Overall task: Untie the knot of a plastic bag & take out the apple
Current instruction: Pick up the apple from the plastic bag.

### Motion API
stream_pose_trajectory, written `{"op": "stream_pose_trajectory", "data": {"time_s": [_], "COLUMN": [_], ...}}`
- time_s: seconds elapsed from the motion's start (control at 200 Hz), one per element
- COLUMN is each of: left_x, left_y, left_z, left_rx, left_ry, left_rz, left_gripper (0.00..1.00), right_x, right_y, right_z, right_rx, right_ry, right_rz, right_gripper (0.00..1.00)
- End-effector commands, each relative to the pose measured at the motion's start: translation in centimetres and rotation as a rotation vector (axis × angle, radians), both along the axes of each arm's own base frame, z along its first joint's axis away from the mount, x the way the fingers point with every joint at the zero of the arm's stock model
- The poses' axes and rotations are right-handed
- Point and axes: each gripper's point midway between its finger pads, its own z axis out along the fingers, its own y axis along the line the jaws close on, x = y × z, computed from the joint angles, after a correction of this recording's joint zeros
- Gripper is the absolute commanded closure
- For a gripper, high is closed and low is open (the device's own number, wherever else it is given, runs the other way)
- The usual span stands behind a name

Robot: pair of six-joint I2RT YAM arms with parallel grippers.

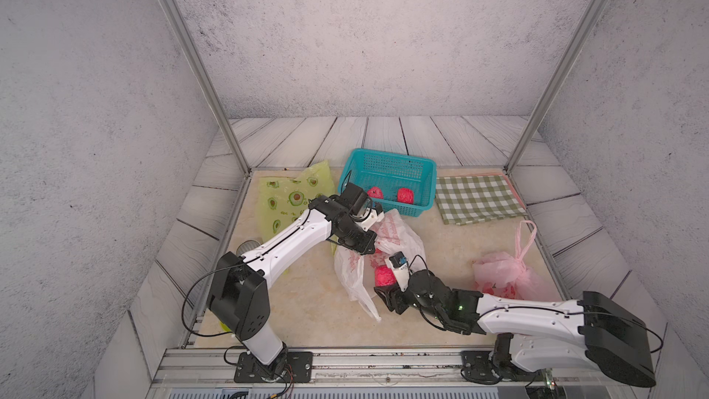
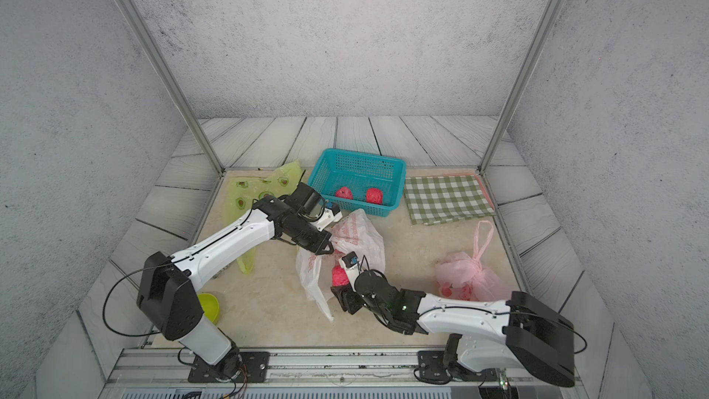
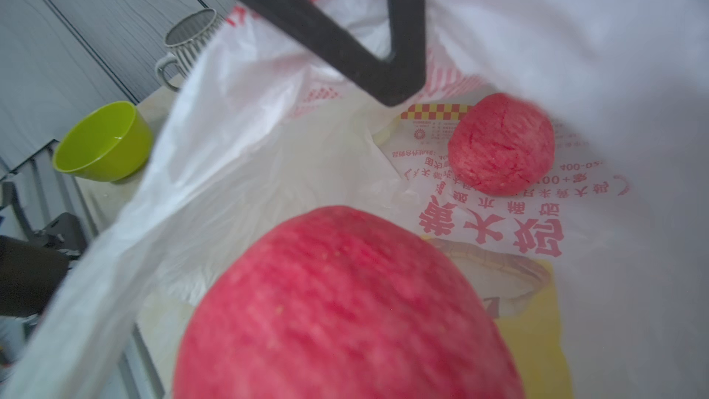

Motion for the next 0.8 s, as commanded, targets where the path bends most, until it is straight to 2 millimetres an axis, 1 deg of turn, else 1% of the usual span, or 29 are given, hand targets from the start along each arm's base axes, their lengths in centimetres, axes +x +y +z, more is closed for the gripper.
{"op": "stream_pose_trajectory", "data": {"time_s": [0.0,0.095,0.215,0.29,0.37,0.475,0.535,0.61,0.716,0.796], "left_x": [-0.1,-0.5,-0.6,-1.1,-1.2,-1.5,-1.5,-1.6,-1.7,-1.5], "left_y": [0.4,0.5,1.1,1.4,1.8,2.0,2.0,2.0,1.6,1.5], "left_z": [-0.4,0.1,0.4,0.7,0.9,1.1,1.1,1.3,2.0,2.5], "left_rx": [-0.001,-0.008,0.008,0.008,0.015,0.016,0.016,0.011,-0.016,-0.025], "left_ry": [-0.001,-0.007,-0.032,-0.033,-0.051,-0.06,-0.059,-0.056,-0.062,-0.071], "left_rz": [-0.017,-0.054,-0.052,-0.064,-0.072,-0.086,-0.086,-0.086,-0.081,-0.074], "left_gripper": [1.0,1.0,1.0,1.0,1.0,1.0,1.0,1.0,1.0,1.0], "right_x": [-1.9,-2.8,-3.6,-3.2,-2.0,0.7,2.6,5.6,10.0,13.8], "right_y": [-2.2,-3.3,-4.7,-5.9,-7.3,-8.8,-9.3,-9.9,-9.5,-8.6], "right_z": [0.4,3.7,8.1,10.6,12.6,13.8,14.0,14.2,14.1,12.9], "right_rx": [-0.04,0.012,0.058,0.059,0.006,-0.065,-0.038,0.019,0.041,0.025], "right_ry": [0.044,0.025,0.003,-0.031,-0.065,-0.051,0.002,0.057,0.112,0.157], "right_rz": [0.038,0.057,0.072,0.029,-0.042,-0.157,-0.199,-0.266,-0.326,-0.367], "right_gripper": [0.47,0.47,0.48,0.48,0.5,0.52,0.52,0.52,0.52,0.52]}}
